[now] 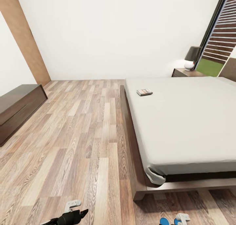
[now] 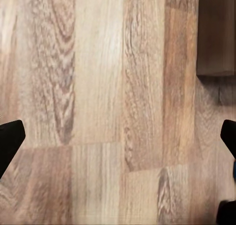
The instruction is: In the bedroom, move the book from the bed onto either nightstand, and place the two sandals side by side next to the bed.
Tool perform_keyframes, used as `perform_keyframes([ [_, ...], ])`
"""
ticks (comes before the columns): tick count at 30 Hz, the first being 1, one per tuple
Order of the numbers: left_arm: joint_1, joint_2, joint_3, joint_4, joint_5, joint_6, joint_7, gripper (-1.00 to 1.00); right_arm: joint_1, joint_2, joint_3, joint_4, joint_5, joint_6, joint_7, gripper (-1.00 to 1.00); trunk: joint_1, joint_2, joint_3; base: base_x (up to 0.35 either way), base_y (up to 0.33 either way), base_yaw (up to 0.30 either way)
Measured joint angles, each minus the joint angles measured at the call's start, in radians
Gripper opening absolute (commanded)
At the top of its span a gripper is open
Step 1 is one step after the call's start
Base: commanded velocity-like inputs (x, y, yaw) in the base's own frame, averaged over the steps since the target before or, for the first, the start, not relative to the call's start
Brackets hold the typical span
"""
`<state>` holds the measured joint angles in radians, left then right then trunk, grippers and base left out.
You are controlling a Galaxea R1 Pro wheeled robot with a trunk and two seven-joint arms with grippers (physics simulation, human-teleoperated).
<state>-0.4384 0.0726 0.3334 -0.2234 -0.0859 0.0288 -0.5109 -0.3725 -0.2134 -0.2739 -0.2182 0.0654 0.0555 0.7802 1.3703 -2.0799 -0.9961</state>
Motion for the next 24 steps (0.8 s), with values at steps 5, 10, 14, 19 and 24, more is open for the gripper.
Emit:
perform_keyframes([
  [5, 0.0, 0.0, 0.0, 0.0, 0.0, -0.001, 0.001, 1.0, 0.0, 0.001, -0.001, 0.0, -0.002, 0.0, 0.0, 1.0, -0.019, 0.035, 0.016, 0.0, 0.0, 0.0],
  [10, 0.0, 0.0, 0.0, 0.0, 0.0, -0.001, 0.001, 1.0, 0.0, 0.0, -0.001, 0.0, -0.004, -0.001, 0.001, 1.0, -0.038, 0.07, 0.031, 0.0, 0.0, 0.0],
  [14, 0.0, 0.001, 0.001, 0.0, 0.0, -0.001, 0.001, 1.0, 0.0, 0.0, -0.002, 0.0, -0.004, -0.001, 0.001, 1.0, -0.054, 0.098, 0.044, 0.0, 0.0, 0.0],
  [19, 0.0, 0.001, 0.002, -0.001, 0.0, -0.001, 0.001, 1.0, 0.0, 0.0, -0.002, 0.0, -0.004, -0.001, 0.001, 1.0, -0.073, 0.133, 0.06, 0.0, 0.0, 0.0],
  [24, 0.0, 0.001, 0.002, -0.001, 0.0, -0.001, 0.001, 1.0, 0.0, 0.0, -0.001, 0.0, -0.004, -0.001, 0.001, 1.0, -0.092, 0.168, 0.075, 0.0, 0.0, 0.0],
])
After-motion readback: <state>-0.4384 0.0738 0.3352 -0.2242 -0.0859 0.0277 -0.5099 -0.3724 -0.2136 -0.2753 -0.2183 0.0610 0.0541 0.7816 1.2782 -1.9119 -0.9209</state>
